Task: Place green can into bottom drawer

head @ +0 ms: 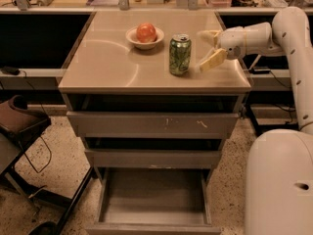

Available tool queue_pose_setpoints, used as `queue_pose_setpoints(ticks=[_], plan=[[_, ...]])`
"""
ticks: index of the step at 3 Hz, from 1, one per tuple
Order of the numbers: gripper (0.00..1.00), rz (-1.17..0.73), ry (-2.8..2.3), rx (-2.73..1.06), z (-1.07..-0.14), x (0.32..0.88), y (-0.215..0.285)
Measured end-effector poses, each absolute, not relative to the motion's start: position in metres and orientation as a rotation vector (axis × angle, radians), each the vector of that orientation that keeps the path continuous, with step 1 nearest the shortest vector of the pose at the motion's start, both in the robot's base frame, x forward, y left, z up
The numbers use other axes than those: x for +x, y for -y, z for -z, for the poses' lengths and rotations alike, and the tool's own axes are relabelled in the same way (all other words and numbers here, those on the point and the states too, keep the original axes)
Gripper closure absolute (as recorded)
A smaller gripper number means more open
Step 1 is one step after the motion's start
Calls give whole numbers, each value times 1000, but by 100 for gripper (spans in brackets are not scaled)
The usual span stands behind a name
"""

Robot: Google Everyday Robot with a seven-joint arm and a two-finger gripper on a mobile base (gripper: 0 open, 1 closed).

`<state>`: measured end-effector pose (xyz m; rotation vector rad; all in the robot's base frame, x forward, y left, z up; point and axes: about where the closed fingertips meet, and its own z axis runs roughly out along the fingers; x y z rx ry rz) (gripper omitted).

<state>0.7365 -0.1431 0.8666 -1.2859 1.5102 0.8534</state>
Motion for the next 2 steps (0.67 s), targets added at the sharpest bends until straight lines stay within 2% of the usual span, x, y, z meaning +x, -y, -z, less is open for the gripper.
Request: queue_pose_setpoints(ticks=[1,2], plan=[[0,-881,-1502,-1282,-867,734,142],[0,-948,-1463,-1341,-862,729,115]])
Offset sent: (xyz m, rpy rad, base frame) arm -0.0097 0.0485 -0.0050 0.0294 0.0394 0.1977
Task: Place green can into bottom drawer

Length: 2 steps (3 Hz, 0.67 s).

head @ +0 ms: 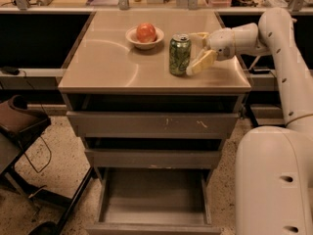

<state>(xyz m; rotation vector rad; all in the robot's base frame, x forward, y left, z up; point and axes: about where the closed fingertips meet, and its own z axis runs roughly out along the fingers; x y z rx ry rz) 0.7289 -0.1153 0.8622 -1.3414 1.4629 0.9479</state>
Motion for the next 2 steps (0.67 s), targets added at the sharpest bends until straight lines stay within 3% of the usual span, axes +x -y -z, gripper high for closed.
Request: queue_pose_setpoints(ticks=[1,2], plan=[[0,-986,-1427,-1421,-857,727,83],[0,-989,-1426,-1424,-856,727,81]])
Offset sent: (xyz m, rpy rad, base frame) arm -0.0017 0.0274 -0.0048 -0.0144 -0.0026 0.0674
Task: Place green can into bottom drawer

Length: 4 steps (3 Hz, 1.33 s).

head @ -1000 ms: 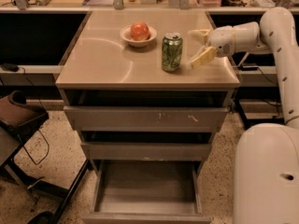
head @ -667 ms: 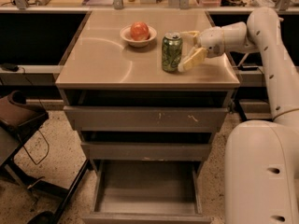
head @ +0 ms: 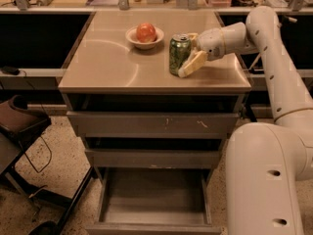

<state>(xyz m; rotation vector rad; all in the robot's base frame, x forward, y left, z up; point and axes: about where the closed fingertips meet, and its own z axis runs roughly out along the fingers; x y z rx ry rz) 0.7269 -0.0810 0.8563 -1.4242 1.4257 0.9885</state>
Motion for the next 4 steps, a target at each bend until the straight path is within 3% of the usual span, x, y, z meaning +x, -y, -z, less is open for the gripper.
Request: queue_pose_setpoints(ticks=[1,3,4], plan=[[19,-989,-1426,-1424,-856,727,81],[65,-993,-1436,-1408,-854,727,84],[89,-958,-1440,-1342,-875,709,116]])
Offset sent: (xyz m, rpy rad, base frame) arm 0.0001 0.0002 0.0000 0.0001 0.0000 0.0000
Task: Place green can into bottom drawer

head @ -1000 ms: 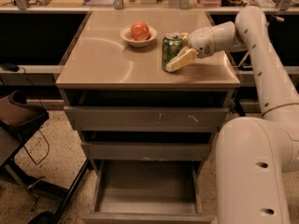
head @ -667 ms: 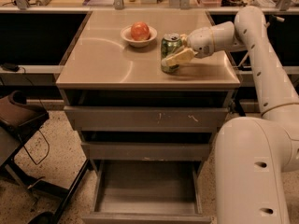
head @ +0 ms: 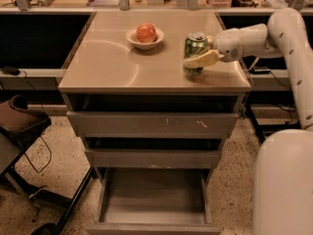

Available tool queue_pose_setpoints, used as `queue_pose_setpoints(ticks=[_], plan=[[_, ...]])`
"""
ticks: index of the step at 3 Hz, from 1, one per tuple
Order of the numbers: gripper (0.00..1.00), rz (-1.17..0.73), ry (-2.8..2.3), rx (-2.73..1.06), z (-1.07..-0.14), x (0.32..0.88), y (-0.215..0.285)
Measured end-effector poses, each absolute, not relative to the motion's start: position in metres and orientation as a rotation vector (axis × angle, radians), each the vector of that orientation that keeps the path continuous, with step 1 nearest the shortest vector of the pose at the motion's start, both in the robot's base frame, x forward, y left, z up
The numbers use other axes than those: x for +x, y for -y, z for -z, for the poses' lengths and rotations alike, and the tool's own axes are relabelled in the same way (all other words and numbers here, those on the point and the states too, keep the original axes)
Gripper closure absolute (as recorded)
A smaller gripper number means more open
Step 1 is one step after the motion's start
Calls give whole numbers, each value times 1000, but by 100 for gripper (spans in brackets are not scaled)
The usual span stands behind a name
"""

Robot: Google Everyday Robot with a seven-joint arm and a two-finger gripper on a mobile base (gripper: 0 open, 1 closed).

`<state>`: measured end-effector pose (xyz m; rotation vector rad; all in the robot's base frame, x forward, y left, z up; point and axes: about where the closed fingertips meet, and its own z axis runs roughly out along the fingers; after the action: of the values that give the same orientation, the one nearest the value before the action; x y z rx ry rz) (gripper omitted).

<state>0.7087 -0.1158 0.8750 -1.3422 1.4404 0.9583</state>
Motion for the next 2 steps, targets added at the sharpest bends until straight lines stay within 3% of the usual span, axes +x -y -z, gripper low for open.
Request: queue_pose_setpoints(ticks=[1,2], plan=[[100,-893,-1381,-1298,-924,651,161],[100,-923,-1370,-1322,-932,569,194]])
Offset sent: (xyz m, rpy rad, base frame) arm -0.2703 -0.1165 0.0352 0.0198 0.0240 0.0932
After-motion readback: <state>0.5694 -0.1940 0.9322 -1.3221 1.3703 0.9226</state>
